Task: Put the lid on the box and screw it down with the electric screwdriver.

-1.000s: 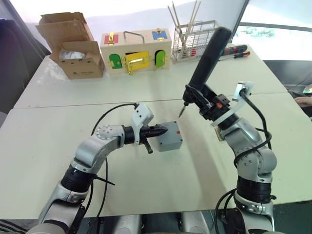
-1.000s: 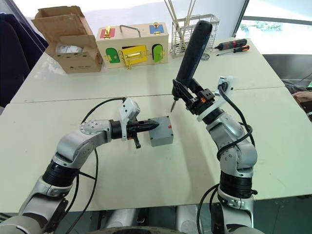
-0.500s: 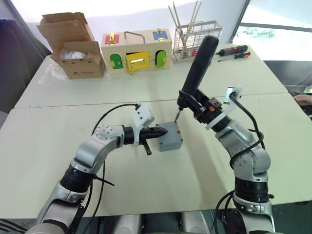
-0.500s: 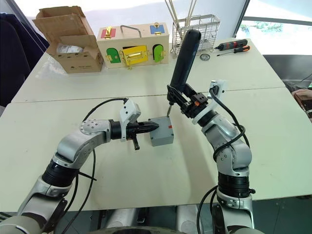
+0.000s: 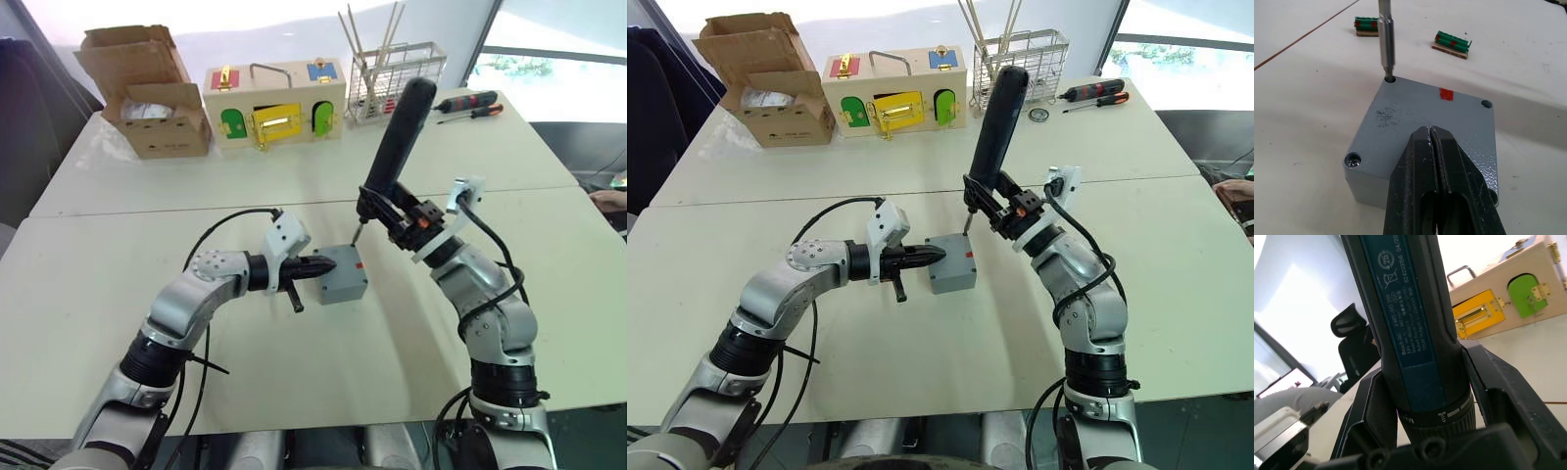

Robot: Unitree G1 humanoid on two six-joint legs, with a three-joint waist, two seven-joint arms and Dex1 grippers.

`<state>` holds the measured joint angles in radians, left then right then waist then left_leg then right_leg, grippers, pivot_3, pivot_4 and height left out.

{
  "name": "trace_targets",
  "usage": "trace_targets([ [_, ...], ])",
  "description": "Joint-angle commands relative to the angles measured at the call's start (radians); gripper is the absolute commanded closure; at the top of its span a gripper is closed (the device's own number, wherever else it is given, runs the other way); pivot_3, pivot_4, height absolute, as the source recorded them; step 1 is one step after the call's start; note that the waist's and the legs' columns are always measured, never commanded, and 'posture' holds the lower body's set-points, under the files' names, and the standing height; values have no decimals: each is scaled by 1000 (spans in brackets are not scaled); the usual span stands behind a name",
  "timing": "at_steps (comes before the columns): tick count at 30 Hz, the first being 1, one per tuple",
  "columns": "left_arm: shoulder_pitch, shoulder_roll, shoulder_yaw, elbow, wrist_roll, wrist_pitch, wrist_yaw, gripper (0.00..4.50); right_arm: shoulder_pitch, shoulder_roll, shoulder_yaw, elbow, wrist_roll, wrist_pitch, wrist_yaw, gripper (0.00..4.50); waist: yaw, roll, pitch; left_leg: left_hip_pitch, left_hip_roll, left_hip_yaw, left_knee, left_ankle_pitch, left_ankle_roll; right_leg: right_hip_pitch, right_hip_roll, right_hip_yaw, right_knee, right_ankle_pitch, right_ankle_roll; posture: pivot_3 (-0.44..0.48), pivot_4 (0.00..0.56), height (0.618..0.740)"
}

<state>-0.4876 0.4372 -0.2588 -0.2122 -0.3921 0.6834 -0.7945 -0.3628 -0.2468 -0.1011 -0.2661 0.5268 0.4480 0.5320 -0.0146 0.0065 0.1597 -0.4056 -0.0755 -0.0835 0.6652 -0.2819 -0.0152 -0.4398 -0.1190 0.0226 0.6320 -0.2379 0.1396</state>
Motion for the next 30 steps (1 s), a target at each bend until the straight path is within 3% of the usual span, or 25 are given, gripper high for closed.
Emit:
trace_targets([
  [1, -5, -1, -12, -27, 11, -1, -2, 4500, 32, -57, 123, -47, -32, 27, 84, 2726, -1, -1, -1, 0, 0, 0, 0, 0, 0, 0, 0, 0, 0, 0, 0, 0, 150, 734],
  [8, -1, -8, -13, -27, 16, 2, -5, 4500, 30, -49, 153, 11, -86, -45, 78, 2726, -3, -3, -2, 14, 1, 1, -4, -2, 3, 11, 1, 0, -2, 0, 0, 0, 150, 734],
  [30, 20, 22, -67, -15, 75, 7, -19, 4500, 97, -59, 188, 147, -210, -202, 79, 2726, 3, -12, -19, 17, 1, 0, -3, -3, 3, 16, 1, 0, -3, 0, 0, 0, 150, 734],
])
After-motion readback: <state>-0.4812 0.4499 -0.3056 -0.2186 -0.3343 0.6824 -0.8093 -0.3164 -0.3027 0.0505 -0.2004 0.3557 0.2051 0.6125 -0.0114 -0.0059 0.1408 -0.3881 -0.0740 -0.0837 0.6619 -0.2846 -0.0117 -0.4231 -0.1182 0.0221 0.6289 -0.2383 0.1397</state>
